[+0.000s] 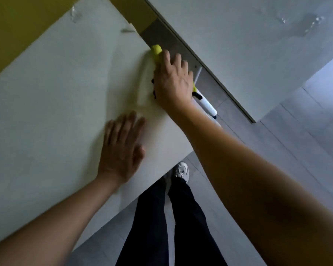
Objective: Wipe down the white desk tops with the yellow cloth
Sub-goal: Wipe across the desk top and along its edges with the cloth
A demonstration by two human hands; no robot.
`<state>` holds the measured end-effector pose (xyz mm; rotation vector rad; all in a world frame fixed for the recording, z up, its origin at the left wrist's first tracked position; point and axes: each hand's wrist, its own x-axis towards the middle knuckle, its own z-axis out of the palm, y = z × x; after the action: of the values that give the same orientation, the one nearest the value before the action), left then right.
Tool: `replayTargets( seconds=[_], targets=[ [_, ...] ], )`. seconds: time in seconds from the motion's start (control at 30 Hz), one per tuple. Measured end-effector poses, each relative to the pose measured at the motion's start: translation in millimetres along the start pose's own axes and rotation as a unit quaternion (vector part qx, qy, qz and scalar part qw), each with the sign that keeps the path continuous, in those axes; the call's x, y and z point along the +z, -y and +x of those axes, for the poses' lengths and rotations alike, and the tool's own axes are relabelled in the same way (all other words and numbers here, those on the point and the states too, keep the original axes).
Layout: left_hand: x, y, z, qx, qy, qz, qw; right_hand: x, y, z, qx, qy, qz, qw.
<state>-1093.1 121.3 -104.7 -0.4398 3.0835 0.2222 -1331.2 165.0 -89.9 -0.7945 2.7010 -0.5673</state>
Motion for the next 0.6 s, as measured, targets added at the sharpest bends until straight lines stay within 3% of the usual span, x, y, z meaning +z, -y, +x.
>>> replayTargets(
  seconds=[0.2, 0.33, 0.47, 0.6],
  targets=[
    [4.1, -1.4, 3.2, -0.014, -0.018, -0.003, 1.000, -10.0, -70.0, -103.9, 0.081, -0.037, -0.033, 0.995],
    [8.5, -1.4, 3.8, -0.011, -0.044, -0.006, 0.999, -1.7, -70.5, -136.6, 0.156, -0.081, -0.012, 0.984],
    [11.0, 0.4, 3.8, 0.002, -0.064, -0.018, 0.998, 7.0, -51.0, -137.6, 0.260, -0.169, 0.056, 0.949],
    [13.2, 2.1, 3.5, -0.001, -0.068, -0.024, 0.997, 12.3, -36.1, -151.9, 0.346, -0.208, 0.122, 0.907]
  ],
)
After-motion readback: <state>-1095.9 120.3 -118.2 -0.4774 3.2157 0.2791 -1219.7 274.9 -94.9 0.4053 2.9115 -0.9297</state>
